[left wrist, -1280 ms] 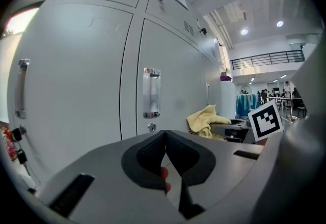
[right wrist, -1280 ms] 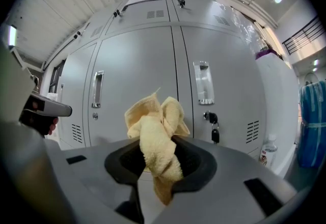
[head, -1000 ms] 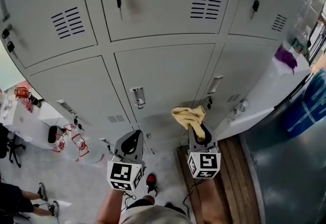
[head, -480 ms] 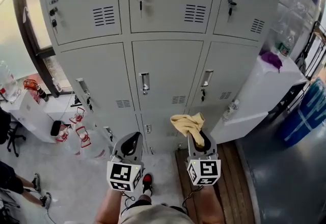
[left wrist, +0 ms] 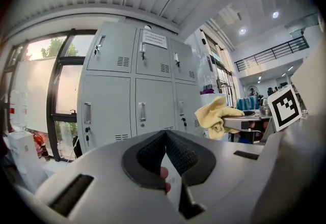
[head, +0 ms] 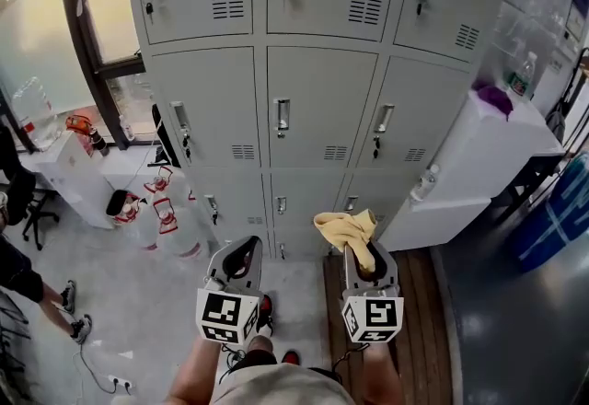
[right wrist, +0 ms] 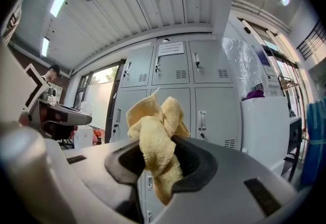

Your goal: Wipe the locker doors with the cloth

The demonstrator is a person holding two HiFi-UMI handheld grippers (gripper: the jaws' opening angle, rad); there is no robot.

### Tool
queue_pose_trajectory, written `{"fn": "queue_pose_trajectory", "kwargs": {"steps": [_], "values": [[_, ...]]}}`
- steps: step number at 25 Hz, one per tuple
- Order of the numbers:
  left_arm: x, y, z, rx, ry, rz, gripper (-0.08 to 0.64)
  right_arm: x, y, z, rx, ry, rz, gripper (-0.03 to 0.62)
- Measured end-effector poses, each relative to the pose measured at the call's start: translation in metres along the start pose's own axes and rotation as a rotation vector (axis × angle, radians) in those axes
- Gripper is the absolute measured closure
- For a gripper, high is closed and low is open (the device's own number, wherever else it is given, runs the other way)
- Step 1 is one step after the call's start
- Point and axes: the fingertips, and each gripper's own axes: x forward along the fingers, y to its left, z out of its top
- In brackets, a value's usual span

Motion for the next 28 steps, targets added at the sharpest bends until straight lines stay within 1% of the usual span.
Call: {"fn": "queue_pose_trajectory", "kwargs": {"steps": [4,10,28], "values": [[-0.019,-0.007,-0.003,0.002,0.006,0.011,0.537,-0.018,0.007,-0.003,0.019,-0.002,0.008,0.462],[-0.033,-0.018,-0.007,0.001,0.006,0.012,0.537,-0.036,0.013,-0.007,0.015,0.0,0.018,0.462],[-0.033,-0.021,-0.007,0.005,0.013,0.002,0.537,-0.042,0.014,-0.013,0.019,0.01,0.004,0.462]]}}
